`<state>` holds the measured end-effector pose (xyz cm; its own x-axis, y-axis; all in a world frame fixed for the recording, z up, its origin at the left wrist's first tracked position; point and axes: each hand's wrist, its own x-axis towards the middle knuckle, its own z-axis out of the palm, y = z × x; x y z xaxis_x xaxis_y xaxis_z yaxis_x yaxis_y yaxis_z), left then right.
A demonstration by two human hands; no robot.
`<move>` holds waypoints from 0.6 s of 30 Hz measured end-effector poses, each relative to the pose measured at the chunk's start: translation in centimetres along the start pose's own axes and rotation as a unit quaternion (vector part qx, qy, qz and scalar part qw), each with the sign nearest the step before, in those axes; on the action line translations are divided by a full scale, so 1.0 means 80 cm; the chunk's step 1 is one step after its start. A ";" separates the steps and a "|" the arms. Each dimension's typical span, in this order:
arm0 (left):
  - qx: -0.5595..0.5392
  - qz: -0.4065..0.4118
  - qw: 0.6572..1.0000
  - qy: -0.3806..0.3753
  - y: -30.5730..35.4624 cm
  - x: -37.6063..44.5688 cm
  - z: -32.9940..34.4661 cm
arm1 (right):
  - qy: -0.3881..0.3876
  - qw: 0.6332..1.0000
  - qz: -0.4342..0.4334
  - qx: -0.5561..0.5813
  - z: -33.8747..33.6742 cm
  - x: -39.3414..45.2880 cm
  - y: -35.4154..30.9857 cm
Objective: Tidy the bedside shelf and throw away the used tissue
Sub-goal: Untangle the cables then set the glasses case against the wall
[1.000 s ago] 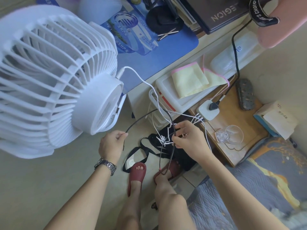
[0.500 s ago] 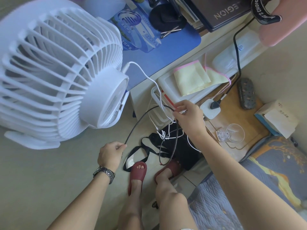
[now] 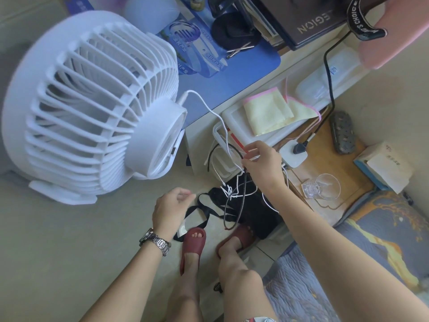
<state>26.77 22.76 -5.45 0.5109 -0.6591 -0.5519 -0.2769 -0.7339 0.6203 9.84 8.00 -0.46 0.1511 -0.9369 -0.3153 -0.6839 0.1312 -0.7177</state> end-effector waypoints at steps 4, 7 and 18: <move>-0.015 0.051 0.998 -0.014 0.030 -0.020 -0.004 | -0.005 1.000 0.005 -0.001 -0.005 -0.003 -0.003; -0.015 0.085 0.996 -0.021 0.050 -0.032 -0.008 | -0.010 1.000 0.001 -0.011 -0.022 -0.003 -0.010; 0.164 0.274 0.948 -0.012 0.155 -0.070 -0.010 | 0.048 0.970 -0.023 -0.236 -0.141 -0.066 0.001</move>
<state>21.09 17.51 5.76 0.1999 -0.9566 -0.2119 -0.7355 -0.2894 0.6126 0.95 9.27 8.17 0.1363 -0.9673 -0.2140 -0.9321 -0.0521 -0.3584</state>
